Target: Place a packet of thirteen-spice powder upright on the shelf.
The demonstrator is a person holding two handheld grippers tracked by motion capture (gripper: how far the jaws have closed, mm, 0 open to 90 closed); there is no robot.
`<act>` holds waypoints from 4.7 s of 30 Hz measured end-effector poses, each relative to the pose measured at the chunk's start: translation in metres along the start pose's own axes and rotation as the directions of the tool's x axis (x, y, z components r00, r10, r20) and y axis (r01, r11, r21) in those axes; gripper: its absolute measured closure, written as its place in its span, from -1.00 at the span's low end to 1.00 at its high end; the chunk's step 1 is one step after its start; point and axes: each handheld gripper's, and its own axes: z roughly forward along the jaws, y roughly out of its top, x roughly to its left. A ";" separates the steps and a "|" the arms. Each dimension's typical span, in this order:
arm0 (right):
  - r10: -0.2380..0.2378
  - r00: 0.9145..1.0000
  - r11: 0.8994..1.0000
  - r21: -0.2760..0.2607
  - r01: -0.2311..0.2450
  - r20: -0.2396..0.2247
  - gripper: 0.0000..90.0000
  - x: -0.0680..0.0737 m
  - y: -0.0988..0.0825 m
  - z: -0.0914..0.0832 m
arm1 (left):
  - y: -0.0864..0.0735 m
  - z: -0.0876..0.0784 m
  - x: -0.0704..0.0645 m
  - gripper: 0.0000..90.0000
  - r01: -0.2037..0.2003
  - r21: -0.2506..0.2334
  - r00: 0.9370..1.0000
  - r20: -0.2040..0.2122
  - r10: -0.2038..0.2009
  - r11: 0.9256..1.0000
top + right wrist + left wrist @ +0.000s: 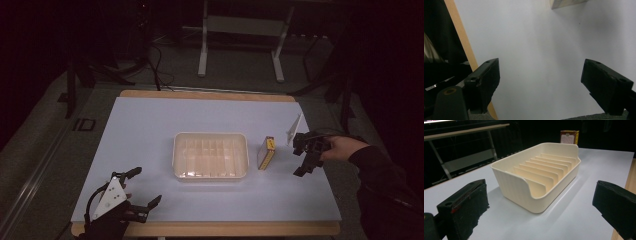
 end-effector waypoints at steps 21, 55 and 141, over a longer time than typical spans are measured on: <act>-0.045 0.998 0.999 -0.029 0.046 0.032 -0.67 -0.020 0.026 -0.011 | 0.000 0.000 -0.001 -0.99 -0.004 -0.002 1.000 0.004 0.004 1.000; -0.132 0.987 0.990 -0.044 0.136 0.090 -0.60 -0.026 0.063 -0.008 | -0.001 0.001 0.000 -0.99 0.004 0.004 1.000 0.015 -0.004 1.000; -0.281 0.955 0.948 -0.124 0.292 0.098 -0.29 0.012 0.104 -0.083 | -0.001 0.002 -0.001 -0.99 0.000 0.011 1.000 0.015 -0.001 1.000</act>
